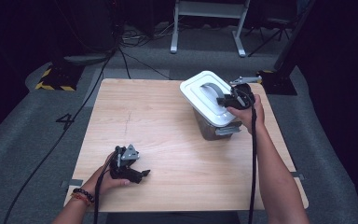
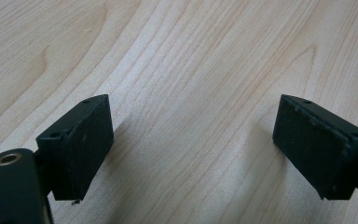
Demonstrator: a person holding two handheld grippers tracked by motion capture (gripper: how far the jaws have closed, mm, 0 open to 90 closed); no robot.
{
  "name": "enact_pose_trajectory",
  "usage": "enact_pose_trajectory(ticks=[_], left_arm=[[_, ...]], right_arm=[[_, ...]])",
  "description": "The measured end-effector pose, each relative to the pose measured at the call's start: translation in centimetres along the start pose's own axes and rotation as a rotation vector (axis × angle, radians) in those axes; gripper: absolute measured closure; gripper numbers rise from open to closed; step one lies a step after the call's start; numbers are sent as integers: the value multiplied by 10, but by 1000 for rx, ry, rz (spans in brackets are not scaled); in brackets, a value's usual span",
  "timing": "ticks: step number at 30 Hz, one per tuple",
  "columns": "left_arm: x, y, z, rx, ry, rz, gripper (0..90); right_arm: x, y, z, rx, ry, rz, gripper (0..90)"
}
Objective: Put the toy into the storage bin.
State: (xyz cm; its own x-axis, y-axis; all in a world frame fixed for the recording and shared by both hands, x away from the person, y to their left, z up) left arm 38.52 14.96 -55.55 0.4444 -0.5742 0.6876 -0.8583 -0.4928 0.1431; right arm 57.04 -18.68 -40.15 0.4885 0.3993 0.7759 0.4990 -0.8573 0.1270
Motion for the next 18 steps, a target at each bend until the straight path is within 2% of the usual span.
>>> enact_pose_trajectory(ticks=[1,2,3,4,5,6,7,8,9,10,11,14,15,17,18], left_arm=[[0,0,0,1,-1,1,127],[0,0,0,1,-1,1,127],[0,0,0,1,-1,1,127],[0,0,0,1,-1,0,127],[0,0,0,1,-1,0,127],[0,0,0,1,0,1,127],[0,0,0,1,0,1,127],[0,0,0,0,-1,2,127],[0,0,0,0,-1,2,127],[0,0,0,1,-1,1,127],[0,0,0,0,0,0,127],[0,0,0,1,-1,1,127],[0,0,0,1,-1,1,126],[0,0,0,1,-2,2,126],[0,0,0,1,-2,2,126]], right_arm=[[1,1,-3,-19,9,-4,666],[0,4,-6,-39,12,18,668],[0,4,-6,-39,12,18,668],[-4,6,-7,-68,-3,48,668],[-4,6,-7,-68,-3,48,668],[-9,11,-6,-112,-17,103,668],[-9,11,-6,-112,-17,103,668],[-13,19,-7,-153,-16,173,665],[-13,19,-7,-153,-16,173,665],[-14,21,-7,-165,-19,191,660],[-18,21,-6,-157,-24,209,654],[-19,14,-9,-167,-38,172,615],[-20,8,-10,-152,-47,140,610],[-20,4,-11,-140,-57,126,592],[-20,-4,-12,-150,-59,102,556]])
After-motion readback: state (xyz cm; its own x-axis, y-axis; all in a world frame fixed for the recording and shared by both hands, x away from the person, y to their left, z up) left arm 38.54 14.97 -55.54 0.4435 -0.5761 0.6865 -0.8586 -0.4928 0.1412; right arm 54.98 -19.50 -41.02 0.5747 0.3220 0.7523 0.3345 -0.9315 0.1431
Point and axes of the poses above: each handheld gripper's, and its own axes: z roughly forward along the jaws, x roughly out of its top, y roughly to its right, the point moved 7 cm from there along z, roughly forward along the jaws, and after that the axes turned 10 degrees about -x, right-handed, at the moved point
